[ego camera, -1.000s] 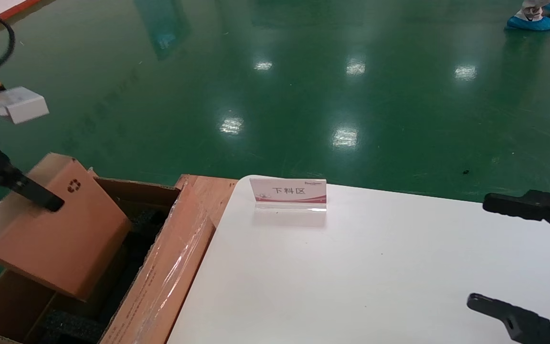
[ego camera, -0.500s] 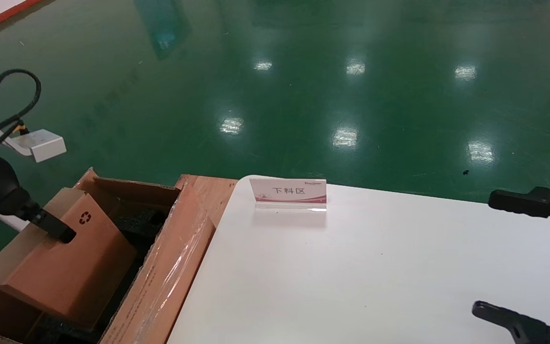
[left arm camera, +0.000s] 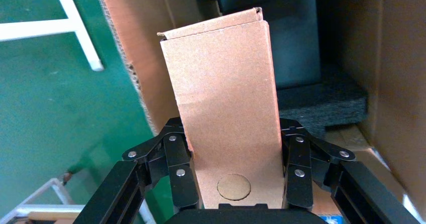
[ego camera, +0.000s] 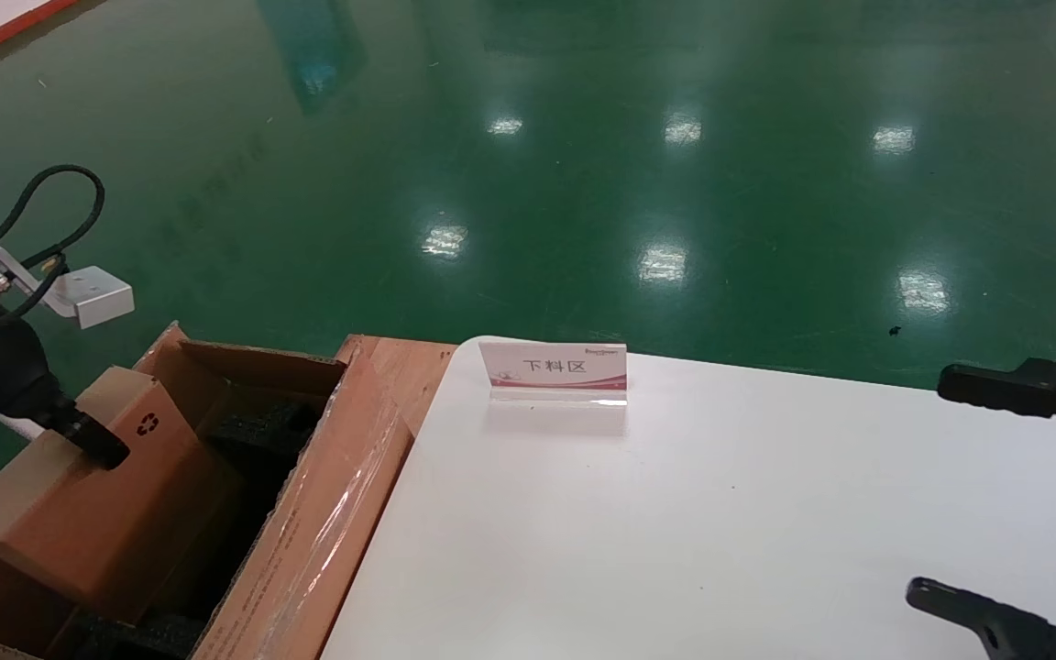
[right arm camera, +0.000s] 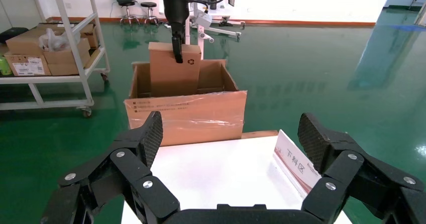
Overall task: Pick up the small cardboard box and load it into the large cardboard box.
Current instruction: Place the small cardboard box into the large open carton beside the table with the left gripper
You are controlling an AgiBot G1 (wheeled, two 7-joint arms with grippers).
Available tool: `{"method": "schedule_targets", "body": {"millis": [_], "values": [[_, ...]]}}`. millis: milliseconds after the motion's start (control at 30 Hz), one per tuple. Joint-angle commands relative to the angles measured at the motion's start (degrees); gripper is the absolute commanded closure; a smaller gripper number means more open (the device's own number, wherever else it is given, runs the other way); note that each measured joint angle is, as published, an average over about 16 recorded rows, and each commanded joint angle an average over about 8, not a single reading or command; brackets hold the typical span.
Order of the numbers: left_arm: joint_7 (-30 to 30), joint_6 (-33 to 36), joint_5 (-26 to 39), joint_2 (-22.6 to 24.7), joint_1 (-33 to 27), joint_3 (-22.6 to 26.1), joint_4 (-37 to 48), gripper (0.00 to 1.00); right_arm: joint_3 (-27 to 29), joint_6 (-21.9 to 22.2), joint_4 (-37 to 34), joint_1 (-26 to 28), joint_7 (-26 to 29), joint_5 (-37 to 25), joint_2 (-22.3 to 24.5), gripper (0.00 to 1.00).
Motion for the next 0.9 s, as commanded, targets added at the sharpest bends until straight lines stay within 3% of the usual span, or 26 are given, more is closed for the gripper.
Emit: {"method": "schedule_targets", "body": {"millis": [33, 900], "values": [[-0.29, -0.83, 0.72, 0.21, 0.41, 0.24, -0.21, 1.0, -0.01, 0.0, 0.0, 0.0, 0.0, 0.0, 0.0, 0.0], [-1.5, -7.62, 3.59, -0.73, 3.01, 0.85, -0.45, 1.0, -0.09, 0.04, 0.0, 0.02, -0.05, 0.06, 0.04, 0.0]]}}
